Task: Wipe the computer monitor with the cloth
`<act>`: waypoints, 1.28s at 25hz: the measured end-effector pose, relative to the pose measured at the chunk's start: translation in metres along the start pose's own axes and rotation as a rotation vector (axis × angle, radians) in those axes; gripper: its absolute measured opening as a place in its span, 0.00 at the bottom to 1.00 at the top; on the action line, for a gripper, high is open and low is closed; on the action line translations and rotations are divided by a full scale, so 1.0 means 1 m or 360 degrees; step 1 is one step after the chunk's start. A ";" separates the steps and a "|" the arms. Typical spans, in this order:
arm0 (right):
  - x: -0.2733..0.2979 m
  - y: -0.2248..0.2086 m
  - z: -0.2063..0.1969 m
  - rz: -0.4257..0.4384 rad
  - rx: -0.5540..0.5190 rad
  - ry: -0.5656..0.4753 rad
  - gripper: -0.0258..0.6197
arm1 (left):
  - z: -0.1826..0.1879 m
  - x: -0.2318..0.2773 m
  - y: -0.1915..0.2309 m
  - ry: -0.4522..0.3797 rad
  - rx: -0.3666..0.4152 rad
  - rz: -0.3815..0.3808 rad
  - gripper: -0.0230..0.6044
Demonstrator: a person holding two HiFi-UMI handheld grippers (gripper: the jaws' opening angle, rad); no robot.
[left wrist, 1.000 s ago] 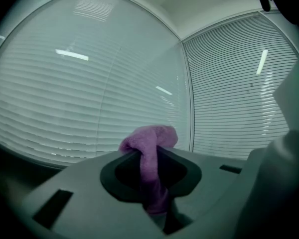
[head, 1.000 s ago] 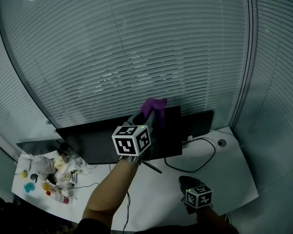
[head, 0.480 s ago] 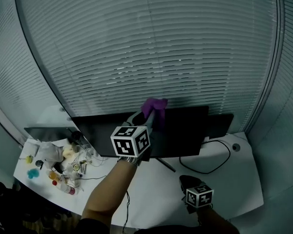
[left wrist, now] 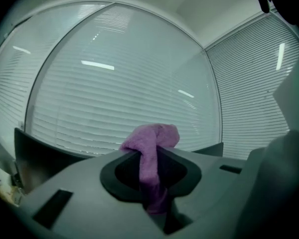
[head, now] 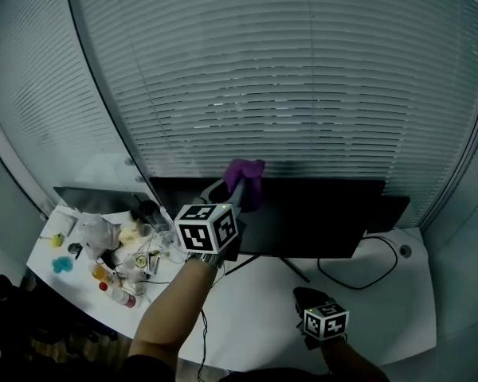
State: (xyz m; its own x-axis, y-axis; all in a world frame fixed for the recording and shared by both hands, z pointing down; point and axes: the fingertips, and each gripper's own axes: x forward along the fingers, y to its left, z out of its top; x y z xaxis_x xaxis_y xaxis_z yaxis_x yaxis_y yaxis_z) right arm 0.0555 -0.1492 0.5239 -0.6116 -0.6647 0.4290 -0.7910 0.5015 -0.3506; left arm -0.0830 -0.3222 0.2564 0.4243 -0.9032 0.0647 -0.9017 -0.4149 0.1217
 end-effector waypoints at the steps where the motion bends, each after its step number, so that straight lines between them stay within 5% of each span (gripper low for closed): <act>1: 0.004 0.005 -0.001 0.0008 -0.0003 0.0007 0.08 | 0.001 -0.005 0.009 -0.0002 -0.0002 0.0016 0.15; 32: 0.118 0.135 -0.027 0.0068 -0.0008 0.0093 0.08 | 0.012 -0.112 0.242 -0.0044 0.0000 0.0303 0.15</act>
State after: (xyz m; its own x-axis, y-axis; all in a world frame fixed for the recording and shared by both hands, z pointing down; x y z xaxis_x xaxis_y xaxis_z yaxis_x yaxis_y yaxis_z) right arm -0.1238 -0.1452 0.5498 -0.6447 -0.6092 0.4618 -0.7641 0.5315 -0.3655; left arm -0.3493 -0.3226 0.2668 0.2438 -0.9680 0.0591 -0.9654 -0.2364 0.1098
